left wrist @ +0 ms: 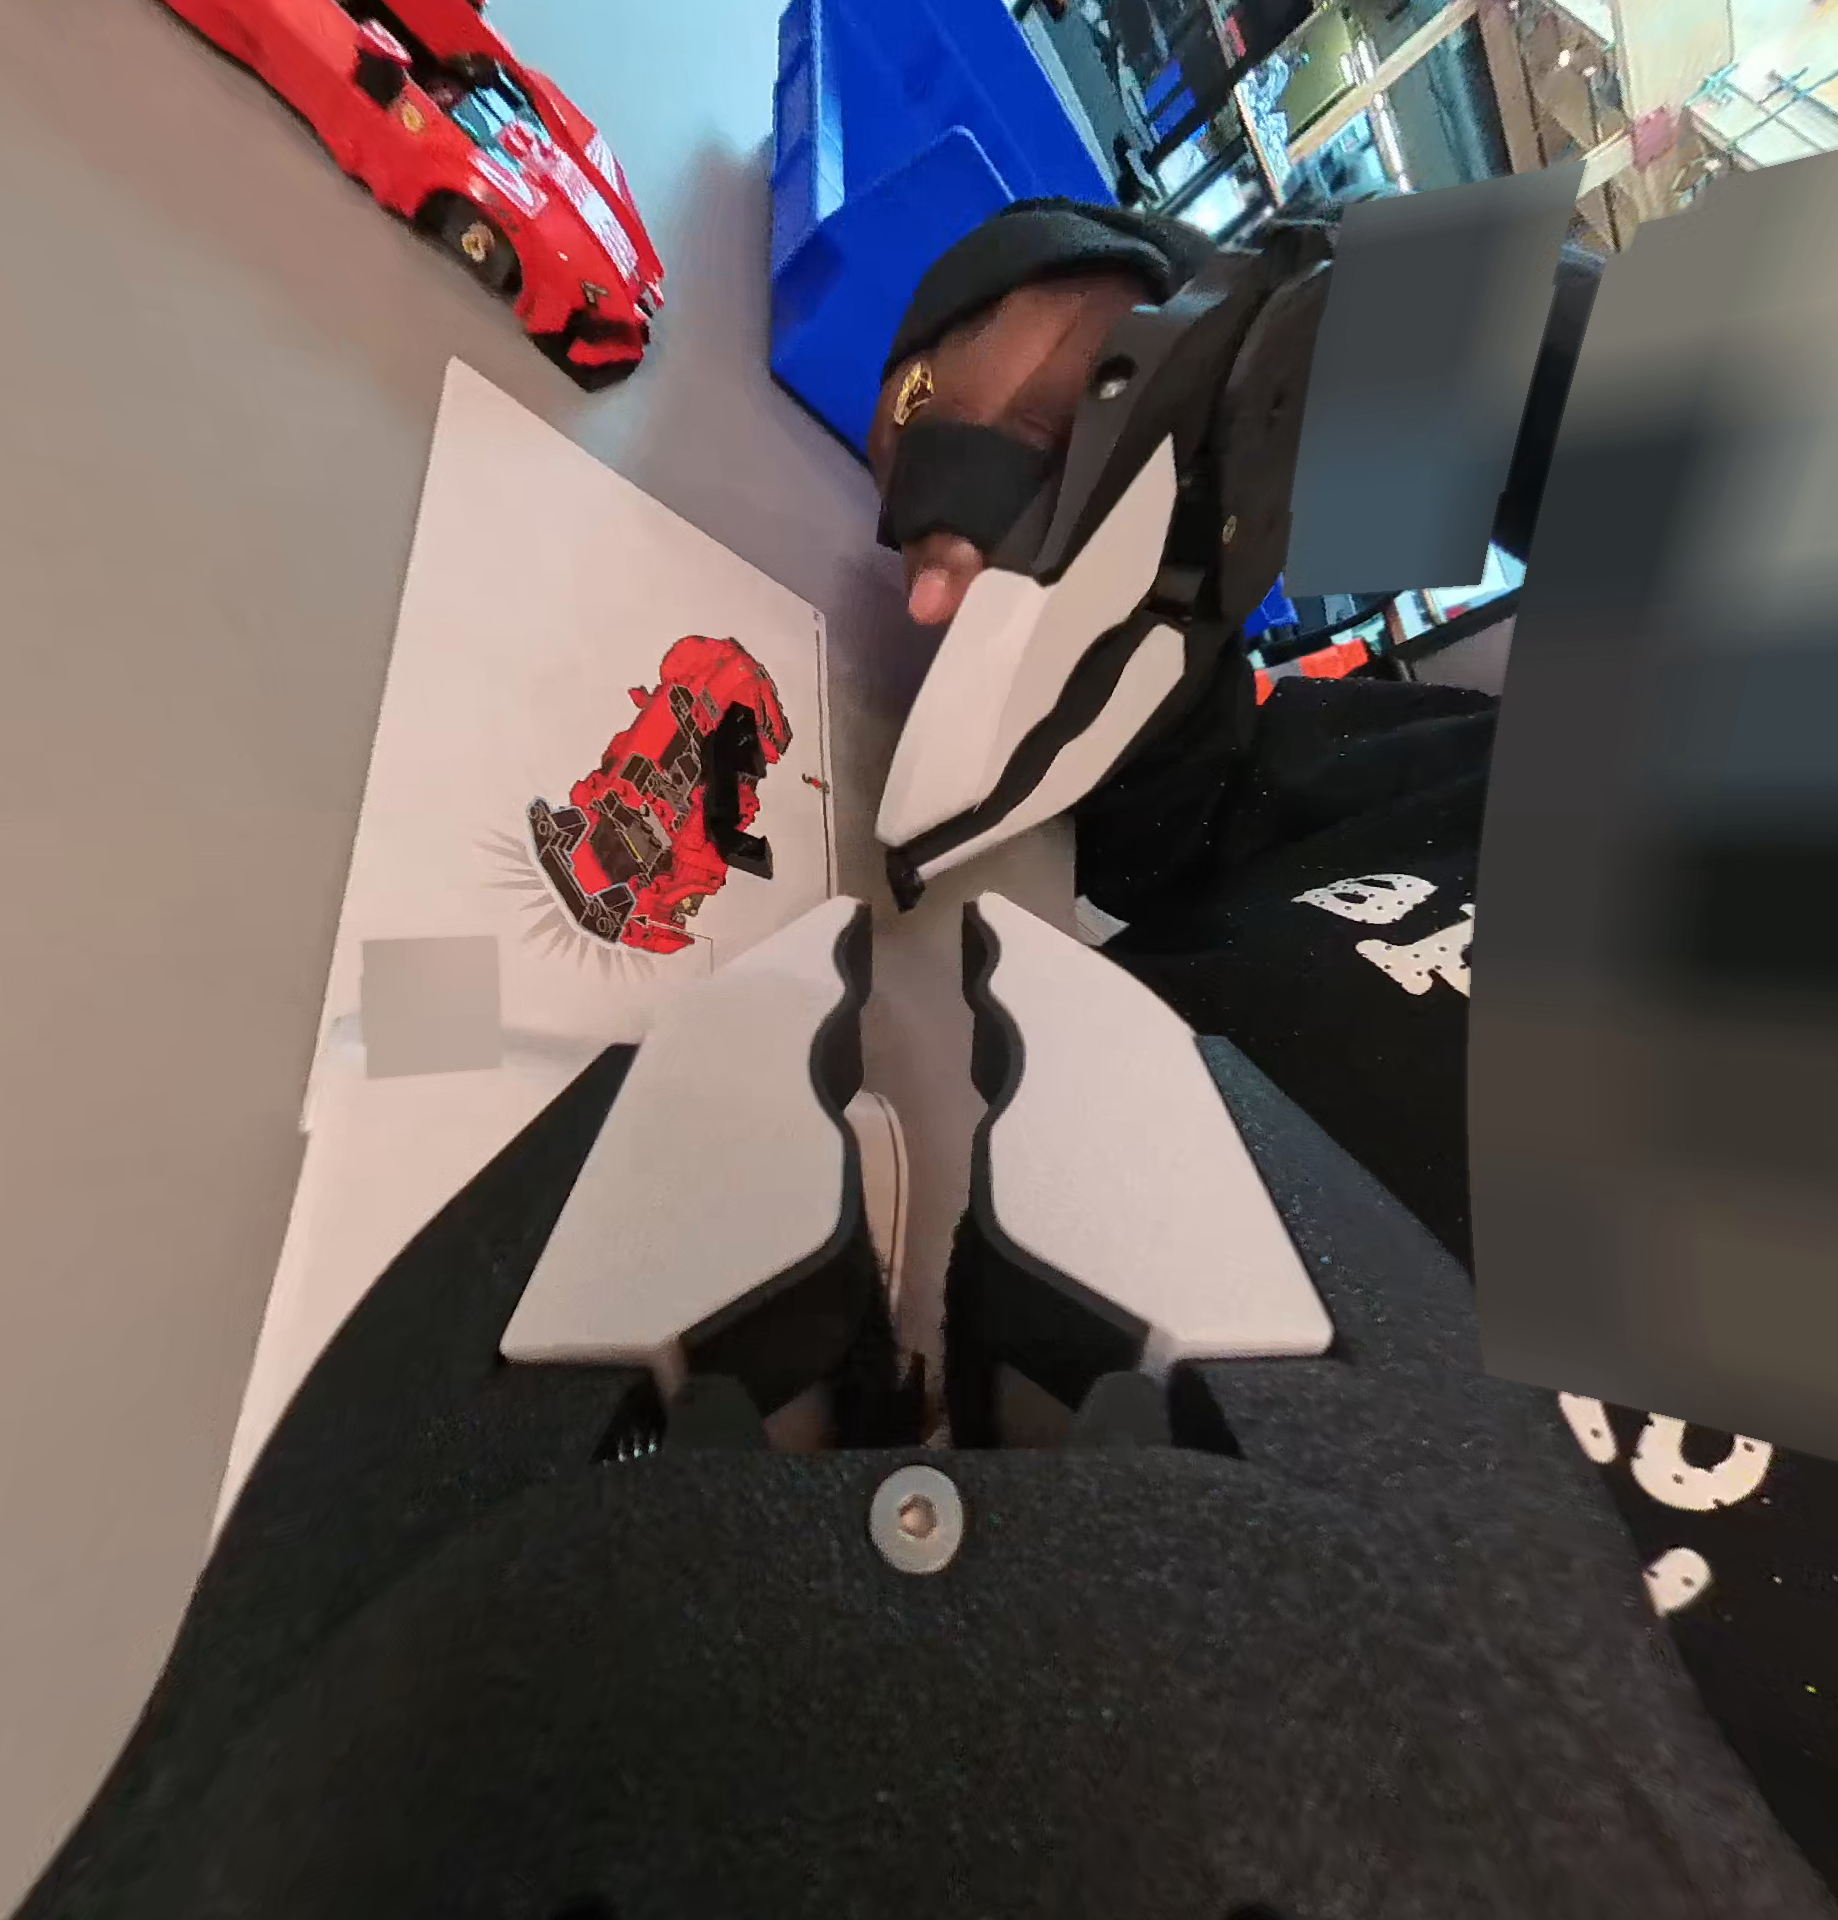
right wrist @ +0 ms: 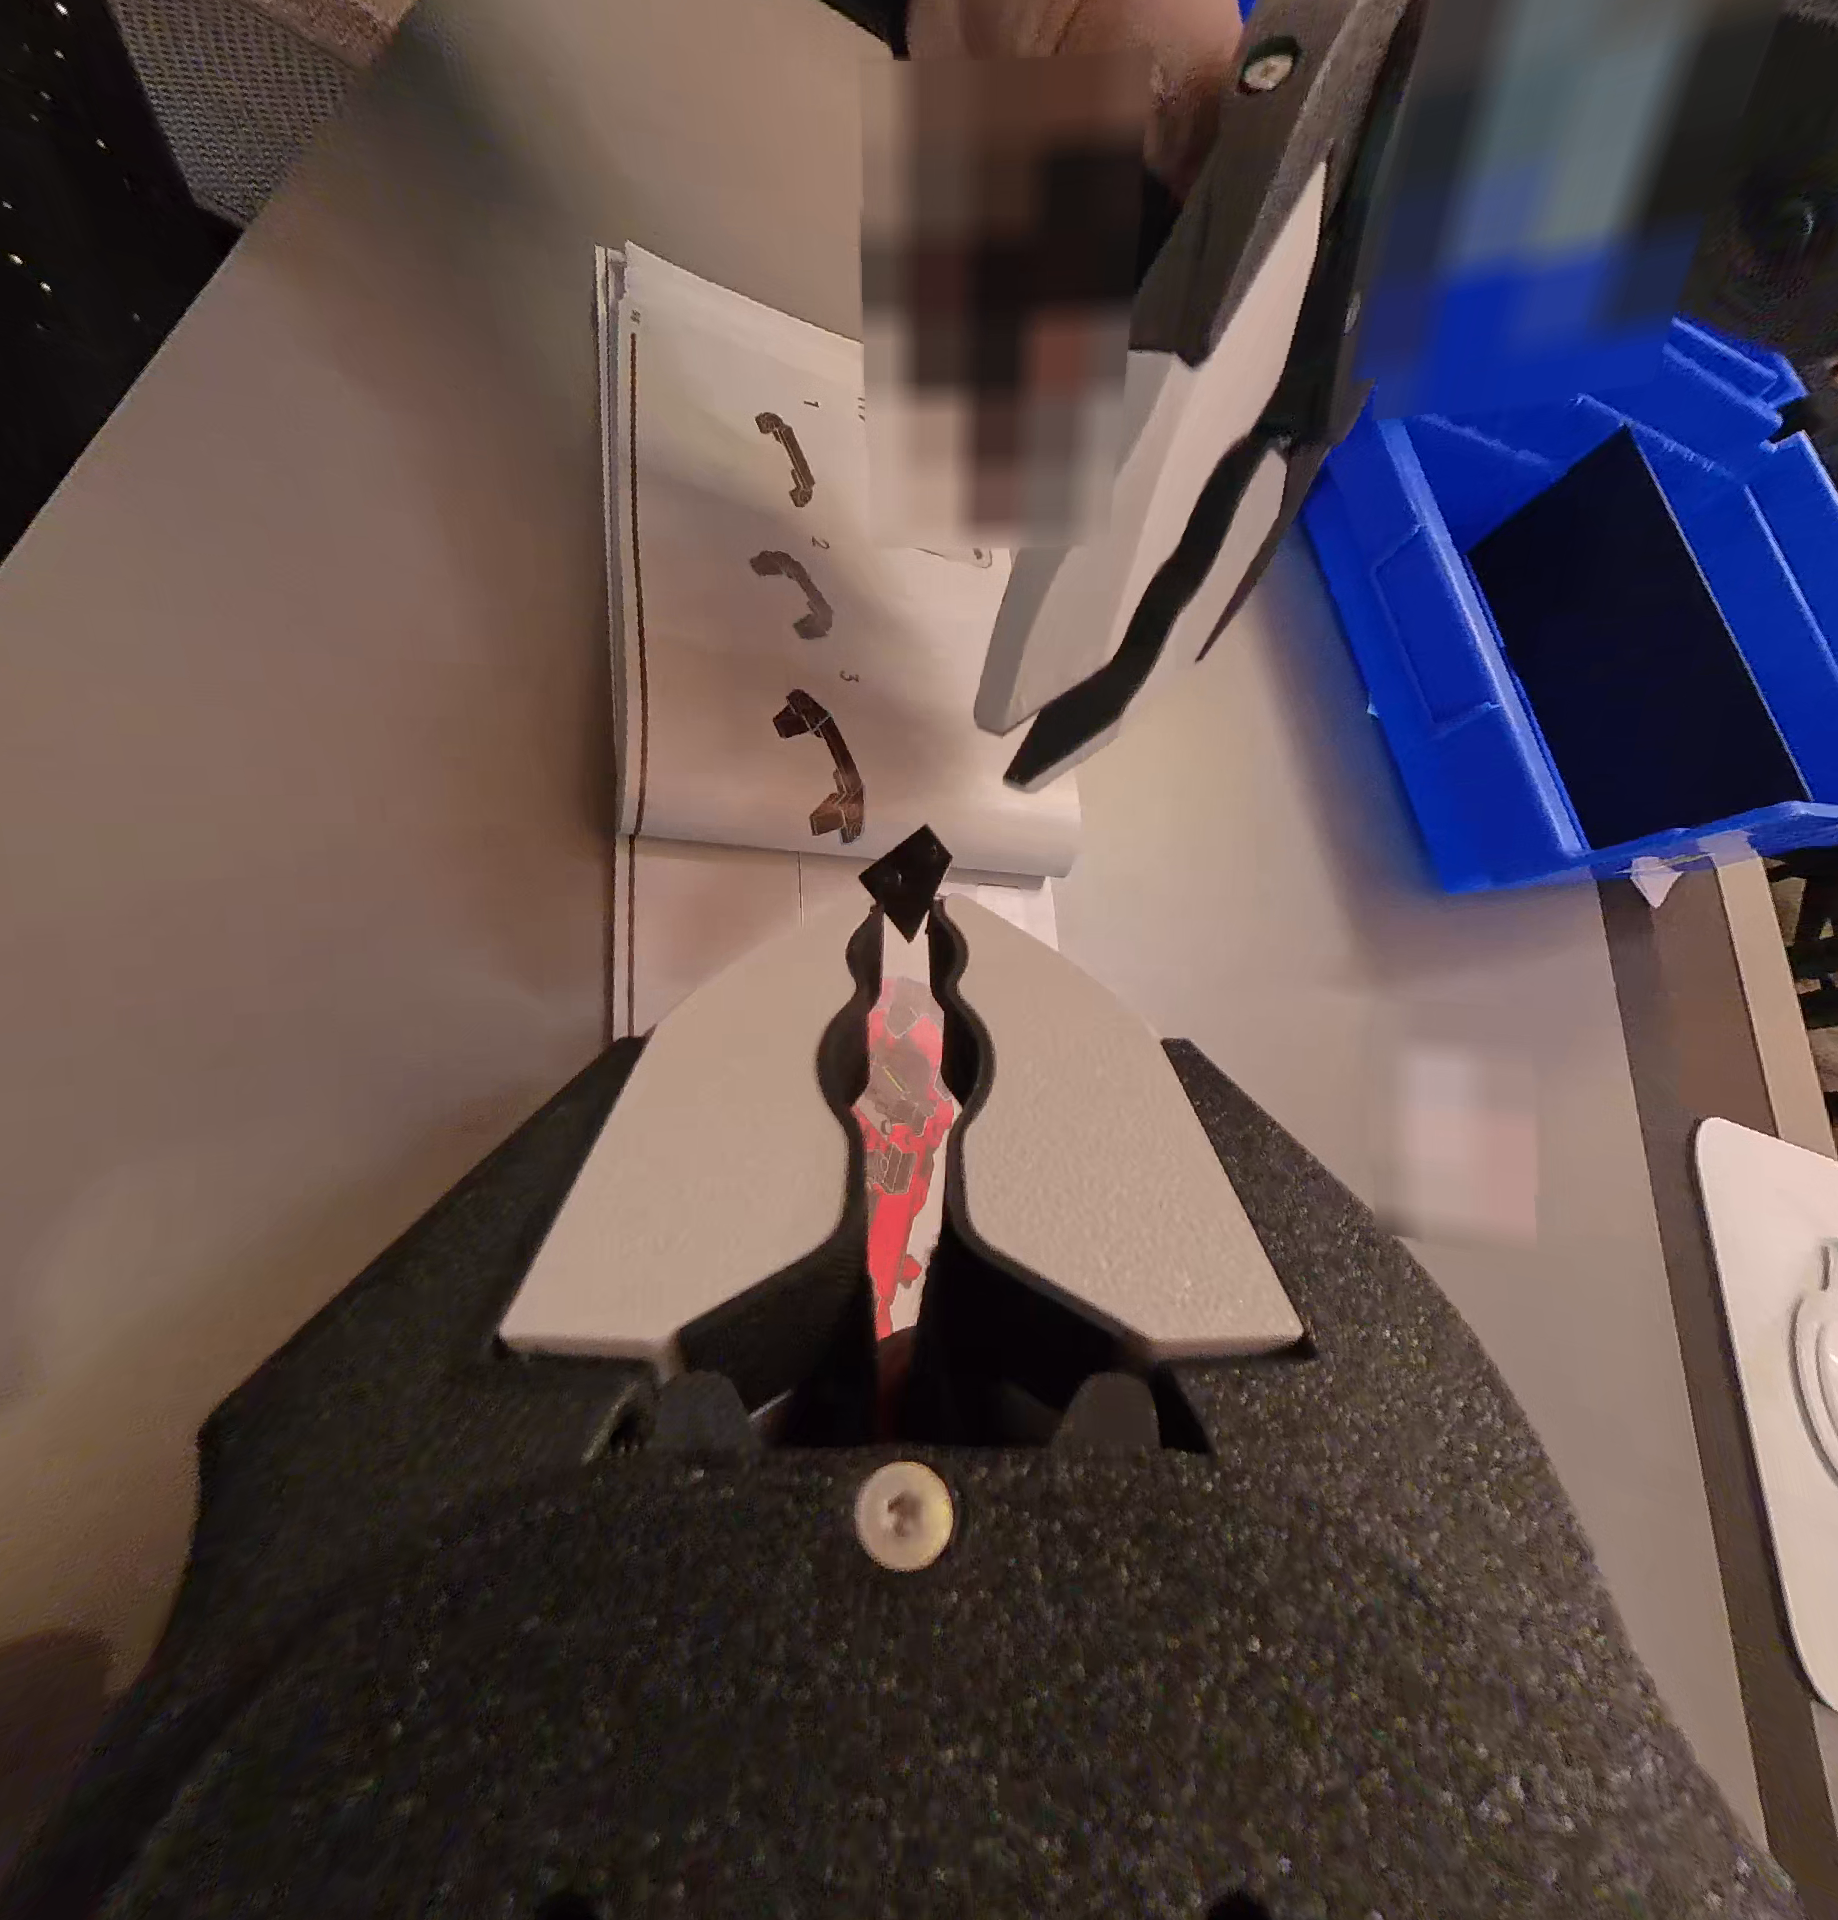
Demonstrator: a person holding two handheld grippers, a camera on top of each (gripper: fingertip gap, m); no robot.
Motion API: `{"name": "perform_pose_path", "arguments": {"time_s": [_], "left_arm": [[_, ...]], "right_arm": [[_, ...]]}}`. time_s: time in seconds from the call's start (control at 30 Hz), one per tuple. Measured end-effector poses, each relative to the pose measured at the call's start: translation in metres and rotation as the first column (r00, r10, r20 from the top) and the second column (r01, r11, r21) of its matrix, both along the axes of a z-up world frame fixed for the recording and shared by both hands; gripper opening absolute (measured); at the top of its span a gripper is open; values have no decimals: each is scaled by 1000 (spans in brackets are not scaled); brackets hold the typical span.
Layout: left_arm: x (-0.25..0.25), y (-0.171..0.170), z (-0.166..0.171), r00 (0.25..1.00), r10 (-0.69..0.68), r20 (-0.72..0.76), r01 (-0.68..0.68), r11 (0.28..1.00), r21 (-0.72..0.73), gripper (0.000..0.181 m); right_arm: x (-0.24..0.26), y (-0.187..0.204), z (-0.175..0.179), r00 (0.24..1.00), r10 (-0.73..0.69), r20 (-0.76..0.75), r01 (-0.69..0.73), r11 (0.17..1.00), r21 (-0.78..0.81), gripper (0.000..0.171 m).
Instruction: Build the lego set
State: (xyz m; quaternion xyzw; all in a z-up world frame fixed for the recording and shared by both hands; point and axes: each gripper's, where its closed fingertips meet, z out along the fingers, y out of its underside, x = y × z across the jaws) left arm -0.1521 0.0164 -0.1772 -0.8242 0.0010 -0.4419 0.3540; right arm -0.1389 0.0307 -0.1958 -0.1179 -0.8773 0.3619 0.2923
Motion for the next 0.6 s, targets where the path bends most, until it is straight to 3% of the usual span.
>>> {"name": "perform_pose_path", "arguments": {"time_s": [0.17,0.4,0.6], "left_arm": [[14,5,-1,998,-55,38,56,998,-34,17],[7,19,5,992,-1,125,9,998,-62,17],[10,28,6,993,-36,109,44,997,-67,15]], "right_arm": [[-1,0,-4,1000,-6,3,6,1000,21,8],[-7,15,5,995,-60,-84,65,997,48,8],[-7,20,4,993,-69,-95,77,994,76,8]]}}
